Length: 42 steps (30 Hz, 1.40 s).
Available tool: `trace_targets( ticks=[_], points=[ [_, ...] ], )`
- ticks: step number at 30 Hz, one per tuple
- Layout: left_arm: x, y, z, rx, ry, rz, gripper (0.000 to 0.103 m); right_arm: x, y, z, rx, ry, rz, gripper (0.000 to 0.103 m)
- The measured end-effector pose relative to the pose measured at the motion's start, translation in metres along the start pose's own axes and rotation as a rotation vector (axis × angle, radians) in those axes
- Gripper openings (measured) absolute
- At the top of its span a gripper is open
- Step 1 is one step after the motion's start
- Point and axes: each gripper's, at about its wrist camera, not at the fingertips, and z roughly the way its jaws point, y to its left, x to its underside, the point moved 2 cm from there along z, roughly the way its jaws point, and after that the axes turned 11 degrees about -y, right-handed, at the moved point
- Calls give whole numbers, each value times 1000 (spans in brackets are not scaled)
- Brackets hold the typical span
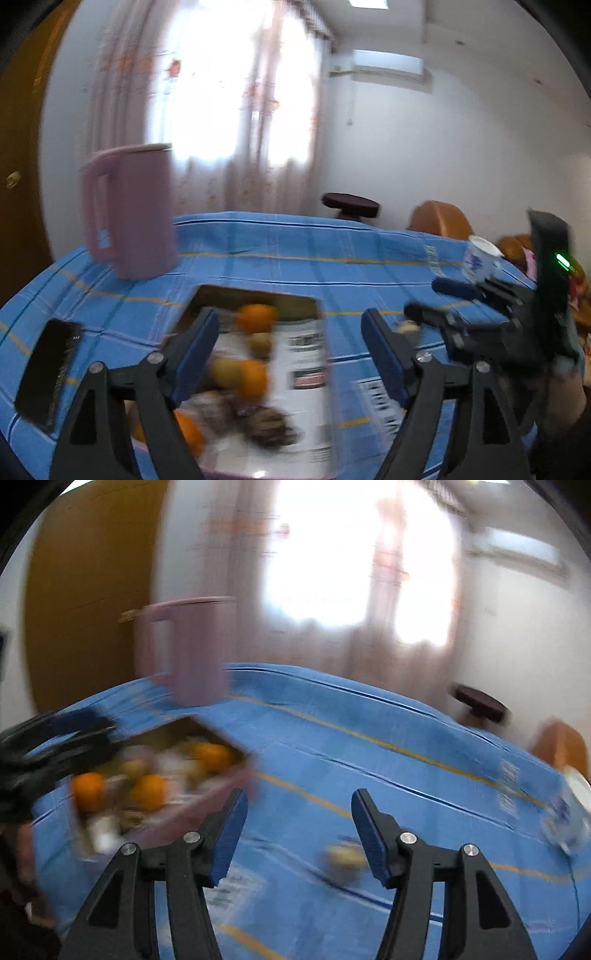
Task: Organize fruits
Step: 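Grasp a brown oval fruit with the right tool while the left tool grasps a brown cylindrical item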
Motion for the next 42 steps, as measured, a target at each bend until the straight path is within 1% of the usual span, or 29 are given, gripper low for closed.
trace_targets(
  ticks=[1,3,6,10,13,14,15,16,17,18,20,21,25,28,30,32,34,39,40,42],
  points=[
    [0,-12,5,21,7,14,84,3,-19,3,41,17,38,60],
    [1,-31,14,46,17,46,84,9,-45,11,90,53,91,60],
    [7,-56,34,75,57,86,84,17,-64,27,116,104,152,60],
    [13,-68,61,83,112,95,84,22,-65,49,94,162,174,60],
    [15,-69,69,77,127,103,85,30,-66,60,61,213,195,60],
    [15,-70,71,74,129,105,85,33,-66,65,56,234,198,58],
    [16,-70,72,74,130,106,85,36,-66,70,43,259,205,50],
    [17,-73,73,74,132,107,85,37,-67,72,2,265,232,46],
    [18,-73,74,74,137,107,85,38,-66,73,-15,268,243,37],
    [19,-74,75,76,141,106,85,38,-64,72,-24,272,240,34],
    [20,-76,77,85,149,103,85,38,-64,64,-10,252,229,33],
    [21,-79,79,92,153,104,85,37,-65,56,-1,228,226,33],
    [25,-92,84,122,168,120,85,39,-72,30,71,174,185,33],
    [29,-106,95,156,205,121,83,41,-81,16,113,152,169,33],
    [32,-115,103,175,234,126,83,40,-84,12,117,139,175,33],
    [36,-121,114,190,275,127,79,40,-89,8,122,124,192,33],
    [41,-125,125,204,324,123,68,40,-92,4,120,114,200,33],
    [50,-132,141,224,413,115,54,40,-91,3,115,104,195,34],
    [52,-134,144,227,426,115,48,41,-91,4,113,102,195,34],
    [55,-136,145,230,442,124,45,40,-91,4,110,98,197,34]
  ],
)
